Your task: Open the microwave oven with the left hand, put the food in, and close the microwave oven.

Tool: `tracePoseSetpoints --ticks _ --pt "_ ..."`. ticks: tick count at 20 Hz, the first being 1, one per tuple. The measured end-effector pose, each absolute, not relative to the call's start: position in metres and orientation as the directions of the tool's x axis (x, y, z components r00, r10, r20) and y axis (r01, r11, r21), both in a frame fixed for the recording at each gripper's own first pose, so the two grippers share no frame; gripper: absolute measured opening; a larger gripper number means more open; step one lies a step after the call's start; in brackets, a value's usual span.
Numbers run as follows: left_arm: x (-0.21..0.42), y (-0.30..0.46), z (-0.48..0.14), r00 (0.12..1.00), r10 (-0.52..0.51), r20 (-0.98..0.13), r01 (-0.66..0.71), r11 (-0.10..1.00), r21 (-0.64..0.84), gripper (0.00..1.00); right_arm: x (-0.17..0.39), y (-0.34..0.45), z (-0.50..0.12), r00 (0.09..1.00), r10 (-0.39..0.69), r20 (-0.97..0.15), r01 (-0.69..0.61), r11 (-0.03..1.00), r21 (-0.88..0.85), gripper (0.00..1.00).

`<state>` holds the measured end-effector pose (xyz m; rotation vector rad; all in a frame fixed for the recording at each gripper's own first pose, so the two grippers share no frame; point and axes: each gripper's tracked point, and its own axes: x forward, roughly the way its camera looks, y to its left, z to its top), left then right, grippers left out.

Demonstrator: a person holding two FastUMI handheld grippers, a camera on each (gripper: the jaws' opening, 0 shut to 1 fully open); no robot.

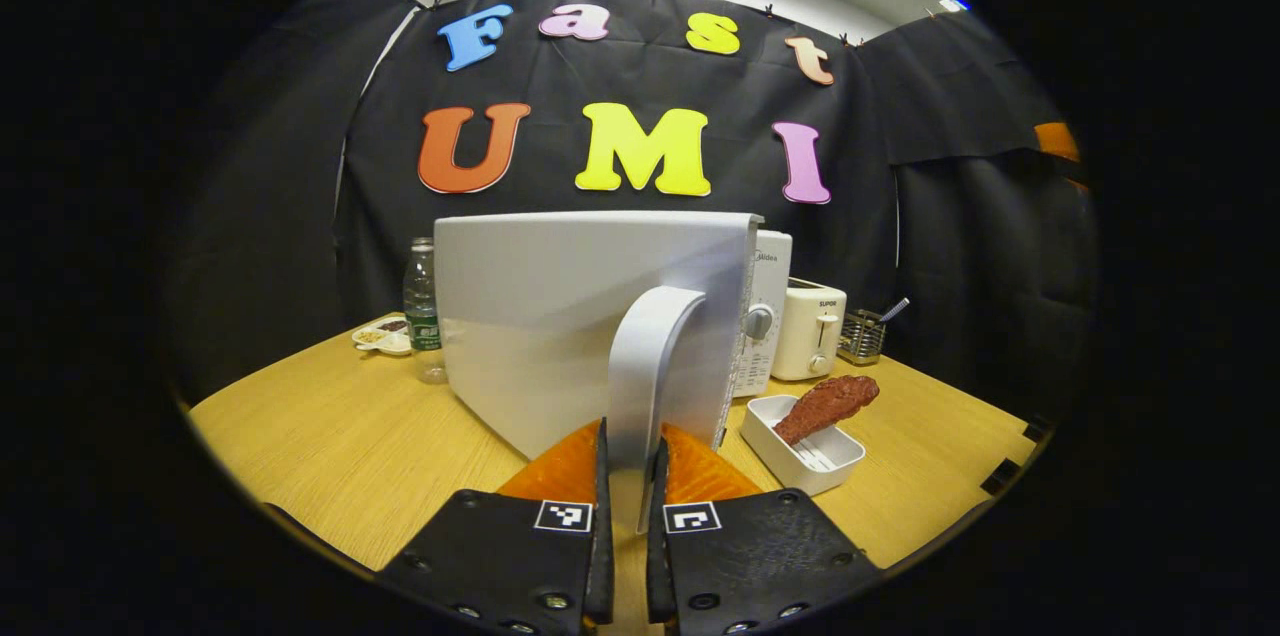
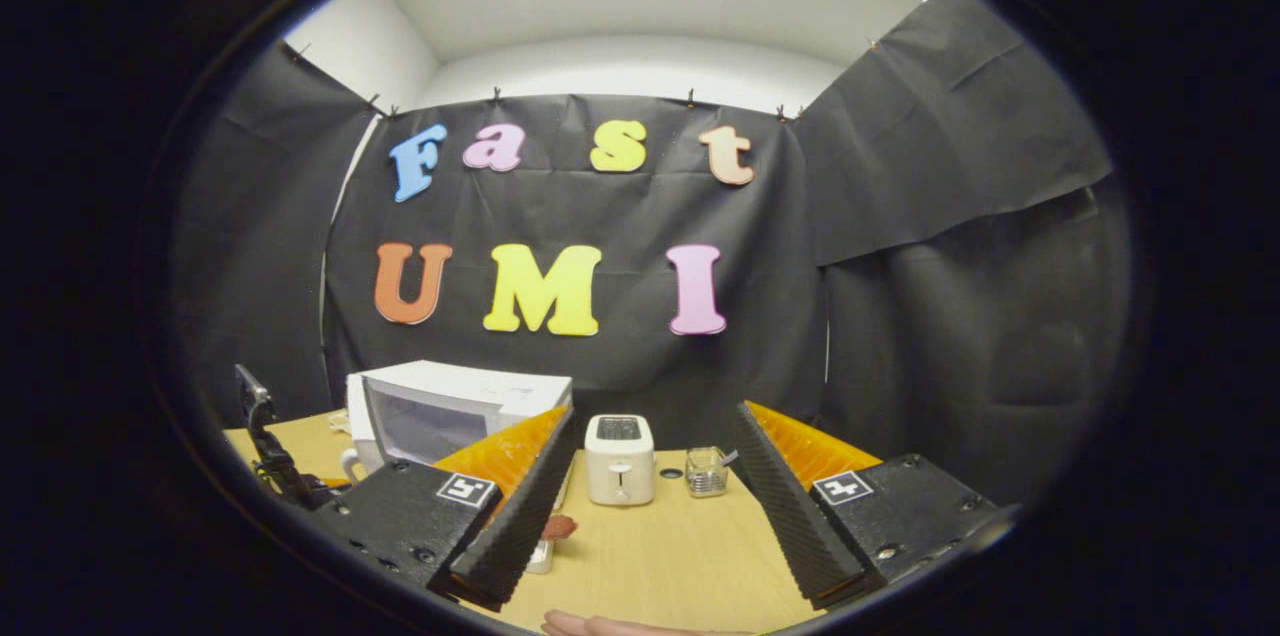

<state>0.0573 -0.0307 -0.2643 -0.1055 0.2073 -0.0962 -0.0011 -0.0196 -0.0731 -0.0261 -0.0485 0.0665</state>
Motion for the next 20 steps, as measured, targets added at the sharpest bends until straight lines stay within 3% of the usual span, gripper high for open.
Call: tracePoseSetpoints --ticks 3,4,5,8,12,14,16,20 --pt "0.038 0.001 -0.265 0.977 -0.068 -0.201 0.048 0.994 -0.101 0.16 -0.005 0.0 -0.084 0.992 0.126 -0.007 -0.126 0.992 0.016 1.0" --pt "0.031 0.015 -0.266 0.977 -0.05 -0.209 0.029 0.994 -0.104 0.16 -0.006 0.003 -0.086 0.991 0.136 -0.015 -0.136 0.99 0.024 0.91" --pt "0.025 0.03 -0.262 0.979 -0.031 -0.199 0.008 0.994 -0.112 0.19 -0.005 0.005 -0.088 0.99 0.138 -0.021 -0.137 0.99 0.024 1.0" --pt "0.005 0.072 -0.258 0.978 0.034 -0.208 -0.056 0.994 -0.097 0.19 -0.006 0.014 -0.094 0.988 0.15 -0.029 -0.15 0.989 0.009 1.0" --pt "-0.031 0.126 -0.252 0.969 0.13 -0.208 -0.137 0.99 -0.022 0.61 -0.009 0.029 -0.105 0.983 0.179 -0.048 -0.179 0.984 0.005 1.0" --pt "-0.045 0.143 -0.246 0.963 0.166 -0.212 -0.173 0.985 -0.012 0.97 -0.008 0.034 -0.113 0.979 0.19 -0.069 -0.19 0.982 0.006 1.0" --pt "-0.056 0.158 -0.237 0.955 0.212 -0.209 -0.22 0.975 -0.018 0.96 -0.006 0.038 -0.12 0.977 0.194 -0.091 -0.194 0.981 0.008 1.0" --pt "-0.067 0.141 -0.214 0.964 0.161 -0.211 -0.183 0.979 -0.089 0.94 -0.002 0.039 -0.125 0.973 0.196 -0.121 -0.198 0.98 -0.001 1.0"
